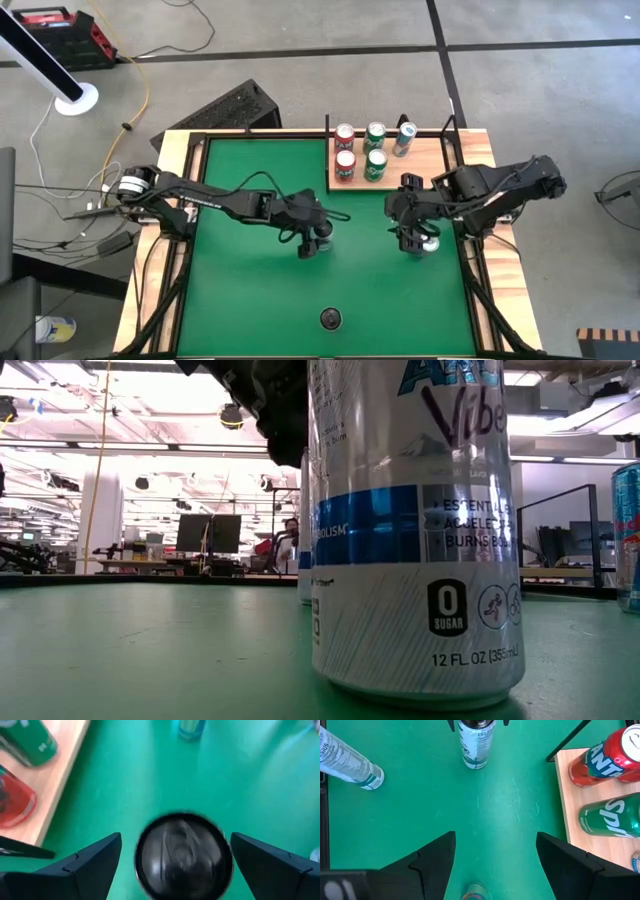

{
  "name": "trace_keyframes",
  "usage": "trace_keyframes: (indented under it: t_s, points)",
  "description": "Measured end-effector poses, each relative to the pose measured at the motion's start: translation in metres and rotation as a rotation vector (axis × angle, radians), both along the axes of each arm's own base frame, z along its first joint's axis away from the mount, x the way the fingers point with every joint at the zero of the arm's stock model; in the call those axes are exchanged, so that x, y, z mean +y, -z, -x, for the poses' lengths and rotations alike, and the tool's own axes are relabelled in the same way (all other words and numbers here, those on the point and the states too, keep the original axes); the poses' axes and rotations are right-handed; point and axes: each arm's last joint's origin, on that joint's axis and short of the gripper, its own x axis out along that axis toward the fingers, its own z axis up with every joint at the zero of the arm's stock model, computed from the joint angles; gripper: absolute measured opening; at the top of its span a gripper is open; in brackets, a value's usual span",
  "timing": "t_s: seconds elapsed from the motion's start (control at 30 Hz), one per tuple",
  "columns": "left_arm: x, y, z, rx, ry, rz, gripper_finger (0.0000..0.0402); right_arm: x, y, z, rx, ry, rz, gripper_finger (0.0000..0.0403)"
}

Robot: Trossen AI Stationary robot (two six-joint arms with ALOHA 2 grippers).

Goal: Place canned beverage on shelf
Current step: Put the top white soda can on the shelf

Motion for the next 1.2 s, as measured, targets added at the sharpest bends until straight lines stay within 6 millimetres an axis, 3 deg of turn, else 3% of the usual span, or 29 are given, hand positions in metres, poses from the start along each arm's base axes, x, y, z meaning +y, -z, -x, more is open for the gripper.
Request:
trace_keyframes:
  t_s: [0.37,0.7,0.93,1.2]
  points:
    - [0.001,0.002,0.002,0.024,-0.053,-0.009,0.0346,0.0,0.001,0.002,0.019,0.003,0.0,0.0301]
    - [0.002,-0.002,0.001,0.029,-0.071,0.013,0.0238,-0.002,0.002,0.013,0.087,0.008,0.015,0.0301]
    - [0.001,-0.042,-0.016,-0.111,-0.096,0.035,0.0236,-0.004,-0.012,0.05,0.068,0.059,0.074,0.0301]
    - [0.004,-0.06,-0.075,-0.156,-0.102,-0.008,0.0236,-0.017,-0.021,0.107,-0.102,0.161,0.044,0.0301]
